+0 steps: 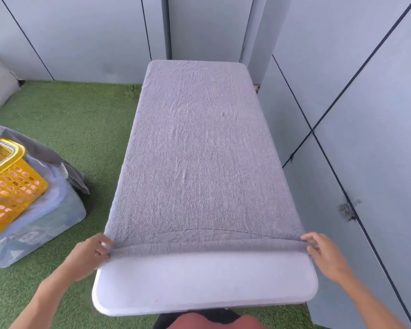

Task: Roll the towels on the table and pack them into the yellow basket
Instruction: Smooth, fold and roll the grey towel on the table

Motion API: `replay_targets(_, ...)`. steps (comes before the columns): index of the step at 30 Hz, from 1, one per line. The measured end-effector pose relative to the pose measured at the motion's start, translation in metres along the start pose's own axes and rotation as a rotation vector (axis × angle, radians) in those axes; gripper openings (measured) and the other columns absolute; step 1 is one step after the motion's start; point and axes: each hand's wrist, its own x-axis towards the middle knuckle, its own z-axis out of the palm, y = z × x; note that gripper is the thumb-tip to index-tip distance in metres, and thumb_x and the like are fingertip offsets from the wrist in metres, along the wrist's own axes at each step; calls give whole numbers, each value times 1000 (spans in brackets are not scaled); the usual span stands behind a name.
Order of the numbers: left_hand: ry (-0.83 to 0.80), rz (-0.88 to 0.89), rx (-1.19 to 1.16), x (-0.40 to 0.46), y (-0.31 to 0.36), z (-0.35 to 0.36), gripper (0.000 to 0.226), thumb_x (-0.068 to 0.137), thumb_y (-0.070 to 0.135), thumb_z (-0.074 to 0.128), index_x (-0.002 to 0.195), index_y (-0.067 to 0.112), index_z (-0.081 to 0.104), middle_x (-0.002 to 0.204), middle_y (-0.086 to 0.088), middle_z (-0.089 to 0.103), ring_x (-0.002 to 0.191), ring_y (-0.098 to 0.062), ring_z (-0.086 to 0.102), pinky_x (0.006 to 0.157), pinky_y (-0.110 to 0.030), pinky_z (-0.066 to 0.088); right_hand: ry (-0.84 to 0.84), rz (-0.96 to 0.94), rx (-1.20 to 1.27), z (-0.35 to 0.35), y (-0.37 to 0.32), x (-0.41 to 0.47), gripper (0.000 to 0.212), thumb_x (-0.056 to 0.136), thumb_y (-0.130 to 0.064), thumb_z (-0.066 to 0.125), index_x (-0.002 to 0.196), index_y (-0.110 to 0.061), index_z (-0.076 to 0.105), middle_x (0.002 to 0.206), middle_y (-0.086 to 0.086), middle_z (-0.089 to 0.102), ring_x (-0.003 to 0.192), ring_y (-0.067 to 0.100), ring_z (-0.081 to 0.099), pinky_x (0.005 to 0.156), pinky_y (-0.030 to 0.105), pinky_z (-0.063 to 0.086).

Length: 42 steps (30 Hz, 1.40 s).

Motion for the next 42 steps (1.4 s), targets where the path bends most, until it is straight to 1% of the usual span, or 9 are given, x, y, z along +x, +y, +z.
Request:
replay_targets(3, 81, -51, 4, 15, 2, -2, 27, 83, -1, 60, 88, 25, 64, 86, 4, 69, 82, -14, 64, 65, -24, 45, 144, 74, 93, 6, -4, 6, 39, 80, 10, 66, 78, -28, 58, 90, 7, 59, 84, 23, 61, 72, 16, 46)
replay_targets(9, 248, 110, 104, -10, 11, 25, 47, 79, -13, 57, 62, 31, 57, 85, 7, 57, 75, -14, 58, 68, -33, 51, 306, 19, -214, 19, -13, -13, 14, 80, -4, 71, 90, -13, 73, 90, 3, 52, 90, 28, 47, 80, 39, 44)
replay_targets(13, 433, 278, 206, -52, 4, 58, 17, 85, 12, 62, 99, 14, 70, 110, 0, 54, 89, -22, 58, 79, -42, 53, 197, -20, -235, 24, -6, -21, 34, 77, -2, 72, 109, -10, 66, 105, 5, 56, 100, 28, 49, 86, 43, 47)
replay_targets(16, 503, 286, 327, -67, 4, 72, 43, 81, 41, 48, 112, 16, 65, 119, -13, 52, 100, -34, 52, 87, -50, 44, 180, -54, -239, 20, -4, -25, 41, 79, -8, 73, 118, -13, 62, 110, 3, 59, 100, 25, 46, 88, 41, 45)
replay_targets(18, 538, 265, 399, -72, 9, 73, 45, 78, 43, 47, 116, 21, 58, 110, -13, 51, 95, -37, 50, 77, -49, 42, 165, -74, -227, 18, -7, -25, 40, 82, -10, 71, 120, -15, 62, 109, 1, 59, 100, 23, 46, 87, 39, 44)
replay_targets(24, 489, 218, 283, -62, 0, 82, 82, 65, -15, 72, 136, 16, 45, 110, -7, 48, 87, -27, 52, 60, -38, 51, 137, -80, -178, 13, -11, -22, 28, 86, -7, 66, 114, -11, 67, 110, 2, 62, 104, 23, 50, 90, 36, 42)
replay_targets(29, 540, 247, 343, -49, 4, 73, 30, 84, 13, 54, 114, 8, 55, 106, -8, 56, 95, -33, 53, 79, -44, 46, 115, -70, -171, 10, -9, -20, 20, 89, -10, 64, 108, -11, 67, 109, 2, 62, 103, 22, 50, 88, 34, 41)
replay_targets(36, 395, 231, 326, -16, -4, 48, 26, 79, -10, 66, 99, 6, 67, 94, -7, 65, 85, -30, 58, 72, -43, 52, 92, -45, -170, 10, -6, -15, 18, 92, -11, 59, 108, -11, 66, 107, 2, 61, 103, 23, 49, 89, 34, 40)
replay_targets(42, 120, -5, 26, 13, 20, 3, 26, 80, -2, 69, 93, 19, 62, 96, -3, 64, 82, -19, 61, 68, -26, 42, 84, 14, -99, 7, -12, -5, 15, 89, -13, 61, 103, -17, 63, 99, 0, 61, 99, 24, 54, 85, 37, 44)
